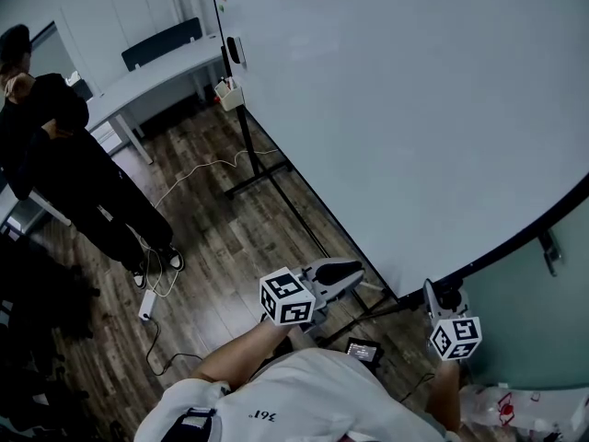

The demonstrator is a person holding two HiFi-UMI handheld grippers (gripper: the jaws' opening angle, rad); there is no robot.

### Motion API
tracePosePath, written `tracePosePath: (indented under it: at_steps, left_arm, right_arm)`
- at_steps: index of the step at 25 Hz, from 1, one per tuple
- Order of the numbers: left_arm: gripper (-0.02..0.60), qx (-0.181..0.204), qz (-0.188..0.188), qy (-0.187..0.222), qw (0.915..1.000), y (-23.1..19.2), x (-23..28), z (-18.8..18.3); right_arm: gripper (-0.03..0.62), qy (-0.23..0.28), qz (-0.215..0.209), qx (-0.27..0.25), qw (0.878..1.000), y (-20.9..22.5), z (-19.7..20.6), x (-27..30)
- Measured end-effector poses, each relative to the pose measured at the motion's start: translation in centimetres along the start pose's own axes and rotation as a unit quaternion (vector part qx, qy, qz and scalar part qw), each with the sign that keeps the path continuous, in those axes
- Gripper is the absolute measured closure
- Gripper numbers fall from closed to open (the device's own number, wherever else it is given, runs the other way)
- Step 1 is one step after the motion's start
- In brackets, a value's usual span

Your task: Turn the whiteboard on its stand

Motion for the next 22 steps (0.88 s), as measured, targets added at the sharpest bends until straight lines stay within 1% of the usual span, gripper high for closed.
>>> tracePosePath:
  at_steps: [15,22]
  left_arm:
    - [0.534,-0.006,0.001,-0.003,1.0000,-1.0,0.0,0.0]
    - [0.534,-0.011,-0.004,0.001,0.9999,-0.6,-1.1,-0.6]
  right_arm:
    - [0.408,0.000,0.001,0.007,1.000,-0.4,-0.4,1.8]
    - [0.408,0.001,-0.002,0.005,1.000,-1.0,-1.8,2.7]
Point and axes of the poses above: the fingertips, and each gripper's own axes: x forward along the fingers, y to its right, z out of its underside, the point moved 7 cm from there along -x, backward along the fingers, and after that the axes turned 14 degrees about -x, right-handed, at the moved point
